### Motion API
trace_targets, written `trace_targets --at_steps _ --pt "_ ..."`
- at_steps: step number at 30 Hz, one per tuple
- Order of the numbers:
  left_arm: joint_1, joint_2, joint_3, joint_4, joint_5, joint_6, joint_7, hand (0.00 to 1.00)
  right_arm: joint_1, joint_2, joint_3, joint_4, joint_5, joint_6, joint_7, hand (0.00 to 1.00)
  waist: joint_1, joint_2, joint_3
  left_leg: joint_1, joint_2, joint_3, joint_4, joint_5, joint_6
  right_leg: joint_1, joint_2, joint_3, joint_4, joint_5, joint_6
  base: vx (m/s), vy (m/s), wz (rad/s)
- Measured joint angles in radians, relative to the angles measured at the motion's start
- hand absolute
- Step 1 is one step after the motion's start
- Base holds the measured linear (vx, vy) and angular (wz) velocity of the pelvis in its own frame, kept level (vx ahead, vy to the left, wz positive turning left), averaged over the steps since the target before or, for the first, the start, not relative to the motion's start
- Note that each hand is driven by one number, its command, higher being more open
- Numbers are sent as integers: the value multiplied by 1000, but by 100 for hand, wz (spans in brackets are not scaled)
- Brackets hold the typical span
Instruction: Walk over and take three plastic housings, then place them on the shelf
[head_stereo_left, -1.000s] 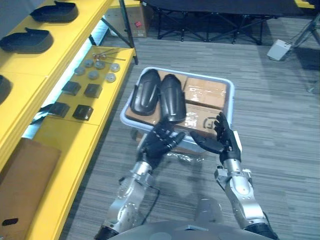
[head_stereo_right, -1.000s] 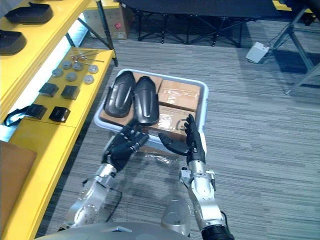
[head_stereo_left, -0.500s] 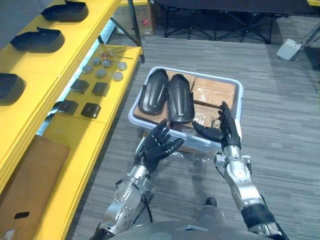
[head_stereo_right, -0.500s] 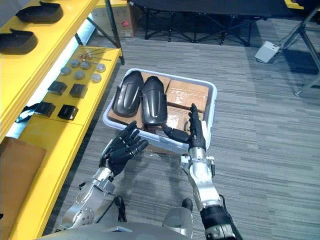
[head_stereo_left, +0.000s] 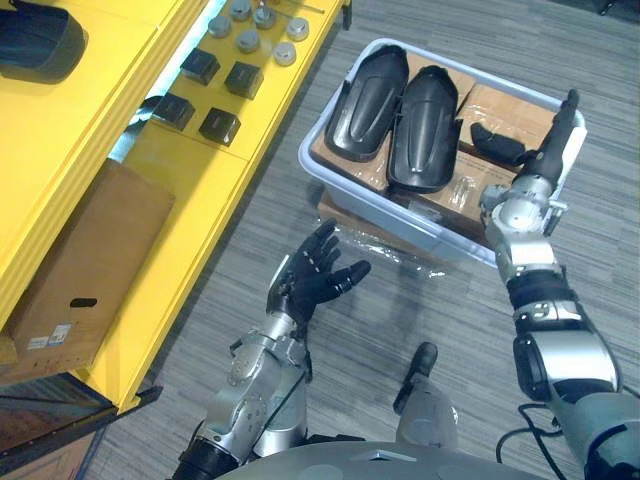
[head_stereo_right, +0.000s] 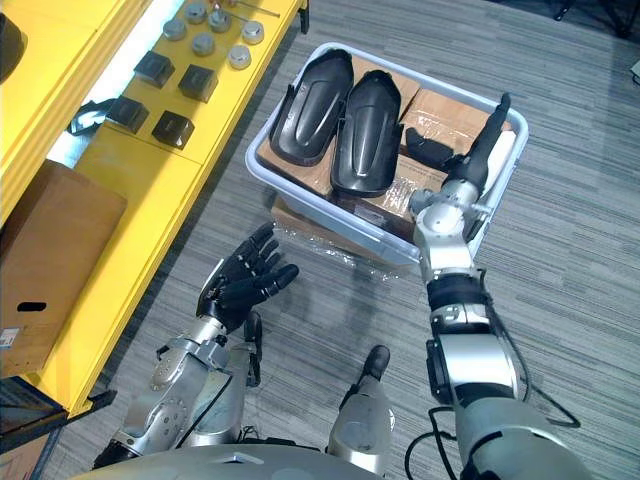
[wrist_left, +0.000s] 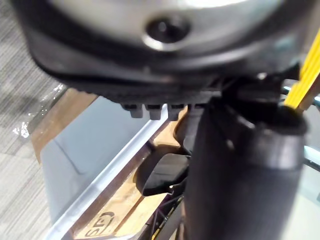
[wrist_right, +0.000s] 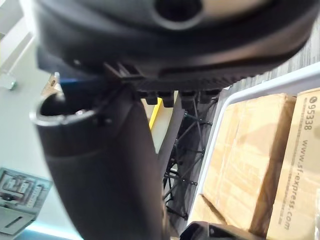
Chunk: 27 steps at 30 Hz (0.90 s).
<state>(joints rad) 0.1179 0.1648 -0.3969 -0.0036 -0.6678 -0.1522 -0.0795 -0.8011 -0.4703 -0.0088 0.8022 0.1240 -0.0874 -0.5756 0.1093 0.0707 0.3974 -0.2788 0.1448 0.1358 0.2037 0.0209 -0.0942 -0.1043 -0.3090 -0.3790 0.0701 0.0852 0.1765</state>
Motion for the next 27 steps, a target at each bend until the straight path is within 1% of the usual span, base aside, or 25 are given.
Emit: trace_targets --at_steps 1,3,6,7,8,10,11,12,14,17,18,20,23,27 --pt "-4 -4 -1 4 -7 -3 -4 100 -31 -15 18 43 3 16 6 100 1 4 9 -2 -1 -3 1 0 0 0 -1 -2 2 0 0 -27 4 6" --pt "-15 -9 -3 23 -10 -9 -13 100 -74 -42 42 114 26 29 37 100 7 17 18 -11 -2 -7 3 3 2 -8 -2 -6 8 0 0 -29 7 4" --pt "-60 -16 -23 70 -38 -23 -16 100 -163 -91 65 267 67 67 119 100 26 50 44 -21 -2 -16 8 6 3 -18 -4 -14 23 0 0 -17 -2 5" --pt "-65 -20 -25 76 -39 -25 -16 100 -181 -99 69 293 71 82 130 100 27 59 50 -27 -2 -23 12 6 3 -19 -4 -20 26 0 0 -39 -7 18" --pt "-82 -29 -33 95 -46 -26 -16 100 -229 -125 78 367 84 116 164 100 37 75 67 -39 -1 -34 21 6 3 -24 -4 -31 36 -1 -1 -40 -3 14" --pt "-91 -31 -42 121 -52 -38 -14 100 -265 -144 92 404 84 149 188 100 56 81 72 -61 1 -38 24 9 4 -49 -4 -32 47 -1 -2 -37 -1 6" --pt "-97 -30 -46 144 -68 -41 -12 100 -290 -164 101 413 77 171 204 100 59 83 80 -67 0 -44 26 11 4 -53 -6 -38 53 -2 -3 -35 -6 6" --pt "-102 -30 -48 162 -73 -42 -11 100 -309 -179 109 427 71 189 224 0 63 83 85 -67 0 -46 26 11 4 -52 -6 -43 55 -3 -4 -32 -6 8" --pt "-113 -30 -56 191 -73 -42 -9 100 -322 -214 146 448 36 214 265 0 78 85 88 -68 0 -49 25 13 4 -53 -8 -56 60 -8 -9 -34 -12 6" --pt "-110 -27 -58 201 -77 -45 -9 100 -331 -247 191 466 -13 238 291 0 80 85 88 -70 -3 -60 17 17 3 -56 -14 -75 78 -25 -15 -35 -15 10" --pt "-110 -27 -59 202 -77 -48 -9 100 -337 -265 223 479 -47 249 322 0 80 87 89 -71 -5 -64 10 23 3 -62 -18 -79 90 -32 -17 -43 -12 7" --pt "-110 -27 -59 202 -77 -58 -10 100 -339 -283 250 480 -93 255 323 0 80 87 89 -70 -7 -67 -14 39 0 -72 -20 -83 94 -33 -19 -39 -16 6" --pt "-108 -27 -60 202 -77 -62 -11 100 -344 -295 258 481 -158 263 324 0 80 88 89 -66 -8 -68 -39 57 1 -80 -21 -85 102 -36 -22 -15 -14 3" --pt "-106 -28 -60 197 -77 -63 -11 100 -349 -292 256 482 -193 302 306 0 80 88 89 -55 -7 -64 -47 66 -1 -77 -20 -85 103 -36 -22 2 -6 -1"
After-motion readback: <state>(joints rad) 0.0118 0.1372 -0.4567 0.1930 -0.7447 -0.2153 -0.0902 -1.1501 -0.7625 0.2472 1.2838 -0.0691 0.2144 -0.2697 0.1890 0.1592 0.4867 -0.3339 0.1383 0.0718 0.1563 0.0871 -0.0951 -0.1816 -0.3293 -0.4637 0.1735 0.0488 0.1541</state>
